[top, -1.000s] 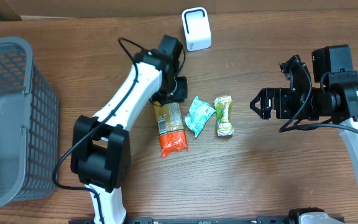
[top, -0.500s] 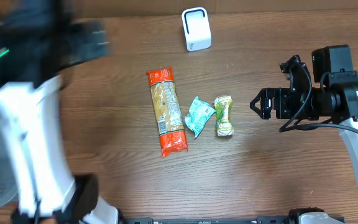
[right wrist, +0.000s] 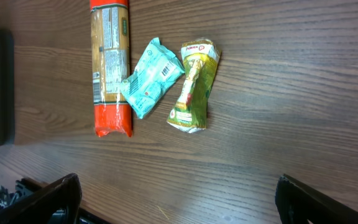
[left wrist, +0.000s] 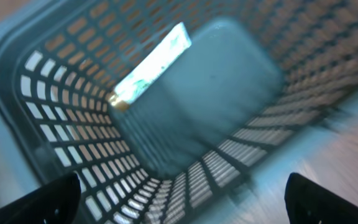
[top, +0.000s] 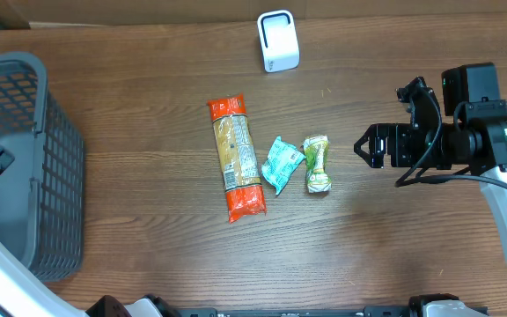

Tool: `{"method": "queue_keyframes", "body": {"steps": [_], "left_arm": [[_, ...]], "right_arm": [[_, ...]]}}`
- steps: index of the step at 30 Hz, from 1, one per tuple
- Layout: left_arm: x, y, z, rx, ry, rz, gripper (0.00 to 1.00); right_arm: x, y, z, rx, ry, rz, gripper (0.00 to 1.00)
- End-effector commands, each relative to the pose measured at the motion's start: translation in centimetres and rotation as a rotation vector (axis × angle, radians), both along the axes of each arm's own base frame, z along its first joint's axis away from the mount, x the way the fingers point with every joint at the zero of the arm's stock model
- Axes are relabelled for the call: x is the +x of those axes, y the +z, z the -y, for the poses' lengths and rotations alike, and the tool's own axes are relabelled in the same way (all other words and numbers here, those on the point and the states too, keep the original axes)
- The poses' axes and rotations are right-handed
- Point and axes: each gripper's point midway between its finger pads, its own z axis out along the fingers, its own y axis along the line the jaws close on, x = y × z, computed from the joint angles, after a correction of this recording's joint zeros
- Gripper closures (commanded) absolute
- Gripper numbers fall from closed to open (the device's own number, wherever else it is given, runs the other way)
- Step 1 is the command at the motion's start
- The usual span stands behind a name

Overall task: Scan the item barcode
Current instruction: 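Reach into the basket and grasp the white Pantene tube with left gripper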

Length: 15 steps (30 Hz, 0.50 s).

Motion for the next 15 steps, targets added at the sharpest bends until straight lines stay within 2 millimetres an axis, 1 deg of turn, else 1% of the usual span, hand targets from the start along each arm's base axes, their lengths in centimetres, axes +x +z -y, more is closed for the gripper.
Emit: {"method": "queue_keyframes", "body": {"steps": [1,4,7,9,10,11,12,15], "left_arm": [[-0.1,-4.4,-1.5,-0.042,0.042,-0.074,0.03],[1.2,-7.1,-2.5,-0.046,0.034,-0.081,0.01],[2.6,-8.9,-3.8,-0.016,-0.004,-0.076,0.00],[3.3,-10.0,-5.1,0.020,-0.001,-0.064,0.00],[3.3,-10.4,-5.6,0.034,0.011,-0.069,0.03],[3.1,-11.0,-6.2,0.051,0.030,-0.080,0.12],[2.8,-11.4,-6.6,0.061,0.051,-0.085,0.15],[2.2,-12.5,-7.8,0.089,0.118,-0.087,0.15]], "right_arm": [[0.3,0.1,-0.1,-0.004,0.008,0.010,0.00],[0.3,-0.5,0.0,-0.008,0.007,-0.003,0.00],[0.2,-1.4,0.0,-0.014,0.005,-0.025,0.00],[0.2,-2.0,0.0,-0.015,0.005,-0.043,0.00],[0.3,-2.2,0.0,-0.016,0.005,-0.048,0.00],[0.4,-2.5,0.0,-0.016,0.006,-0.052,0.00],[0.5,-2.8,0.0,-0.016,0.006,-0.057,0.00],[0.9,-3.3,0.0,-0.016,0.005,-0.059,0.00]]}}
